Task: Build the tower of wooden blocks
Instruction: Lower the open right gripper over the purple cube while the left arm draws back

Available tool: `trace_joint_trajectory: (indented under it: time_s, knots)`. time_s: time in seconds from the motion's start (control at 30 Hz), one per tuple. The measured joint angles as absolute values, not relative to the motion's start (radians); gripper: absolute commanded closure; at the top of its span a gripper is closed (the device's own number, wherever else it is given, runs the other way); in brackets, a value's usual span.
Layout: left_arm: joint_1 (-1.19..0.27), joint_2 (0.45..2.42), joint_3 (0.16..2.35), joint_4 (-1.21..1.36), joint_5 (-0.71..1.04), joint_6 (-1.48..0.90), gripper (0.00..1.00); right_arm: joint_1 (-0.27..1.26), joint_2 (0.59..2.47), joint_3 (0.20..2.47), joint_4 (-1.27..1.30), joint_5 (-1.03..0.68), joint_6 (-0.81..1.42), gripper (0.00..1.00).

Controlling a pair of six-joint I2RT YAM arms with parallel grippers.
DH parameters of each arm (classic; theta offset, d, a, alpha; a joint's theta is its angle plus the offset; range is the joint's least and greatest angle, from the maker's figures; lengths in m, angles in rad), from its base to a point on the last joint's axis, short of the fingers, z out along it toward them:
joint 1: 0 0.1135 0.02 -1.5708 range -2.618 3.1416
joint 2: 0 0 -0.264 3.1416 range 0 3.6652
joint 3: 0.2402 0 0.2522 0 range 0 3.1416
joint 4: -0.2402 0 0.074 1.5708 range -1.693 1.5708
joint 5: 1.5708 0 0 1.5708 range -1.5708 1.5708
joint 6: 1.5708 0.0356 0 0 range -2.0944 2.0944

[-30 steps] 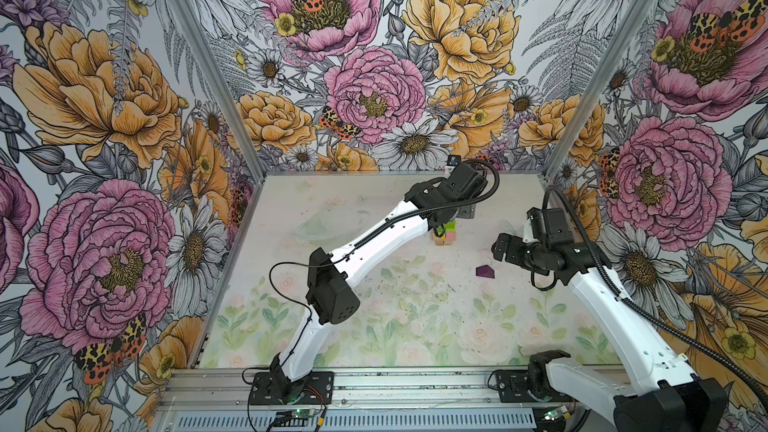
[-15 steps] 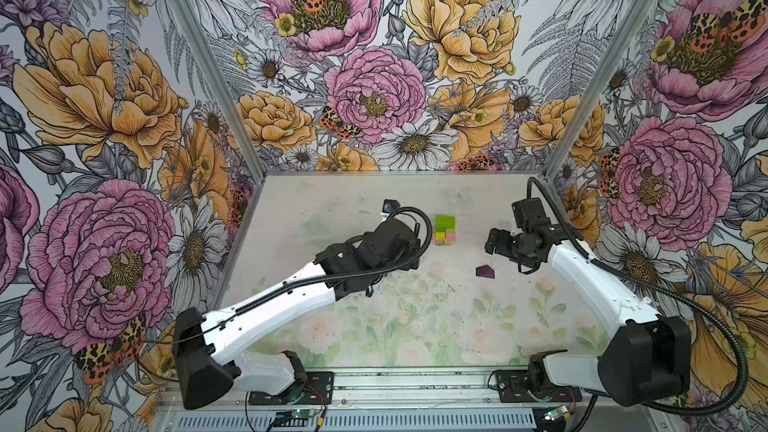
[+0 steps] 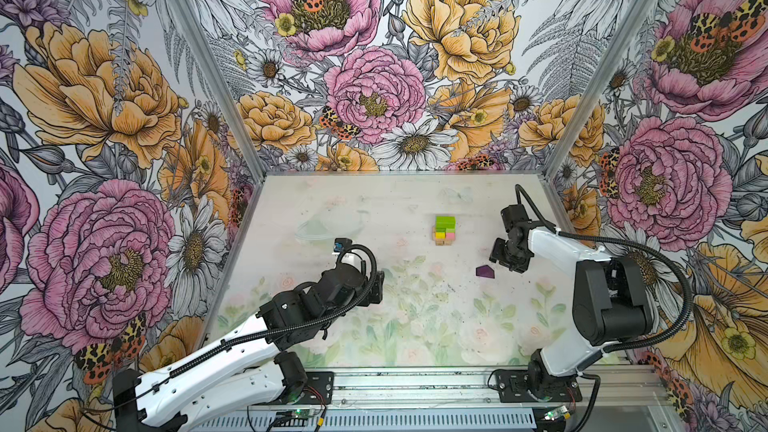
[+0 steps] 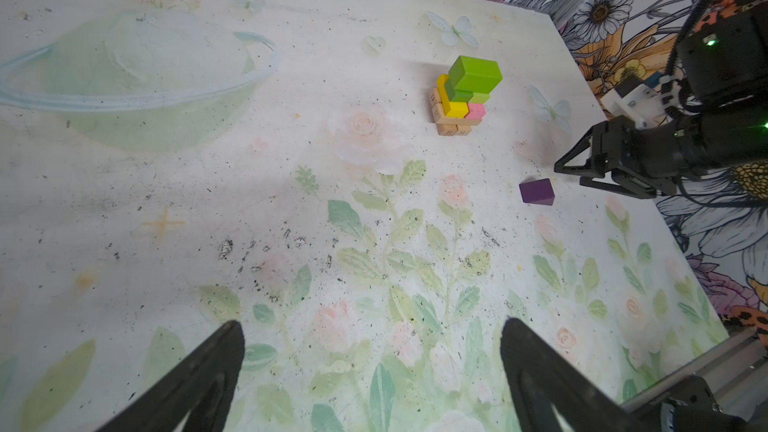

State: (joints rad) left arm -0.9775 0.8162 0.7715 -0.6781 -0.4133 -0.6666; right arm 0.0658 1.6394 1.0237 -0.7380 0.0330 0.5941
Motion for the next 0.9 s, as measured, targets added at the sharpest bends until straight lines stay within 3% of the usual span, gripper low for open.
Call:
trace_joint_trajectory:
  time_s: [0.9]
  knots:
    - [-0.978, 0.785, 0.724, -0.623, -0.366, -0.645, 0.01, 0.104, 1.669, 0.950, -0.640, -0.039, 0.604, 0.51]
